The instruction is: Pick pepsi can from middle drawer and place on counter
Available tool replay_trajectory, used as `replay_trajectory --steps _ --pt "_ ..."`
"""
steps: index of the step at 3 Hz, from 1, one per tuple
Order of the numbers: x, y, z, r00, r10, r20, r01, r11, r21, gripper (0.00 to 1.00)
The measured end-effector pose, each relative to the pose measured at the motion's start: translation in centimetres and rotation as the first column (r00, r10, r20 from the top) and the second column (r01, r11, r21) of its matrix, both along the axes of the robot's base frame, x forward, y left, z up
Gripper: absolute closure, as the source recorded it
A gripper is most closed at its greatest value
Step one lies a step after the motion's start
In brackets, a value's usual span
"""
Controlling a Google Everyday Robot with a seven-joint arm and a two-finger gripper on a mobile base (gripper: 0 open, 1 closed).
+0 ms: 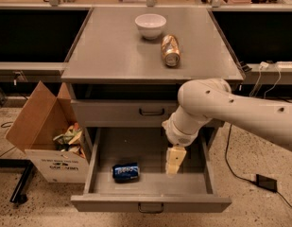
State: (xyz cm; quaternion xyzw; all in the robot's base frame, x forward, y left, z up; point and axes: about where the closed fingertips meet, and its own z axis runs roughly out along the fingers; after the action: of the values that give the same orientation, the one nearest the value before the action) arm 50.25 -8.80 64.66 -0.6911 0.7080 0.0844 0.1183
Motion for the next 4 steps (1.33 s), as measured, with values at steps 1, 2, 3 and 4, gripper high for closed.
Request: replay_trajectory --steps 1,2,3,4 --pt "0.4 3.0 -3.0 0.9986 0.03 -0.043 -0.027 0.998 0.06 0.0" --pt "0.2 5.4 -5.2 0.9932 0.058 -0.1 -0.047 0.992 0.115 0.0" --pt "0.2 5.4 -5.2 0.9932 0.058 -0.1 -0.047 0.992 0.115 0.0" --pt "0.9 5.9 -7.4 0.9905 0.099 -0.096 -0.084 0.986 0.145 0.0"
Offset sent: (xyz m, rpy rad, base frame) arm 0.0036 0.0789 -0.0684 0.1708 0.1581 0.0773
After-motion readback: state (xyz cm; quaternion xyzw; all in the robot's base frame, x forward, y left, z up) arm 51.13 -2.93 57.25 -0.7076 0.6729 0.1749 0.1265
